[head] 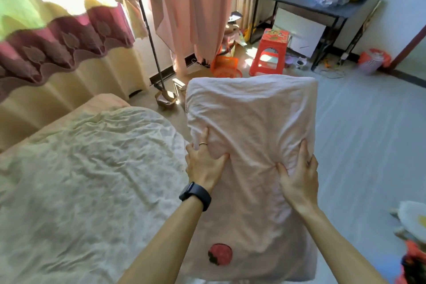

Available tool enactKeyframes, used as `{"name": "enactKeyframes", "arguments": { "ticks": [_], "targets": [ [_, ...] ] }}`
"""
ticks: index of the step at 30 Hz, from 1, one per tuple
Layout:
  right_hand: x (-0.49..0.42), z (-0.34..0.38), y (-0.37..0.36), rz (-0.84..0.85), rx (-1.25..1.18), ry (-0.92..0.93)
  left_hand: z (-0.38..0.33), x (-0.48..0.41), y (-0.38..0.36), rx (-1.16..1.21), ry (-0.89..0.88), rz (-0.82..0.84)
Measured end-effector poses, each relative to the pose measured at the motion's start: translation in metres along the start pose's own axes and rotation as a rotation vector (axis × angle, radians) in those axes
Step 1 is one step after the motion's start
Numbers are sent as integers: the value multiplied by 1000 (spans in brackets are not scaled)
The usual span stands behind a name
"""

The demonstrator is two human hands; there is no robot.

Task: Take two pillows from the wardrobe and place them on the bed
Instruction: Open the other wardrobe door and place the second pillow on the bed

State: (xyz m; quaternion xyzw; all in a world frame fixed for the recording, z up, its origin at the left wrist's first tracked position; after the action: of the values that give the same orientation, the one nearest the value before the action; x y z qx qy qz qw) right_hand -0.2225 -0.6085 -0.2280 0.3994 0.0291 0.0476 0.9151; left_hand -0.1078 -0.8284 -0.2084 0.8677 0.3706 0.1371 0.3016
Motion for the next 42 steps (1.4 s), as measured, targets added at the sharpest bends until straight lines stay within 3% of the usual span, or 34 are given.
{"name": "enactKeyframes", "arguments": {
  "ticks": [10,17,22,32,42],
  "targets": [
    [-180,-17,15,-14,-35,75,-79,-110,-102,-69,-25,-59],
    [-364,-59,-2,112,-14,130,-131,-212,-225,-16,142,-103],
    [-474,-50,5,193,33,247,-184,-271,-272,41,265,-192],
    [-585,10,0,329,-47,366,-243,-346,-263,-5,267,-388],
    [-616,132,-88,483,-172,516,-213,-430,-174,-64,288,-600]
  ]
}}
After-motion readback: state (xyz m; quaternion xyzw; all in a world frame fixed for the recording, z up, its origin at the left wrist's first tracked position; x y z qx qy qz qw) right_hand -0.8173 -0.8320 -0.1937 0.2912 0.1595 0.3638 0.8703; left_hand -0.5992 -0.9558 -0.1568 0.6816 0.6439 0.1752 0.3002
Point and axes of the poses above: each hand's wrist, its own x-axis away from the middle knuckle, its own y-axis out of the back of the hand, z = x × y, the point moved 3 cm from there along -x, towards the middle knuckle, and after that the axes turned 8 degrees about -y, right-handed, at the moved point
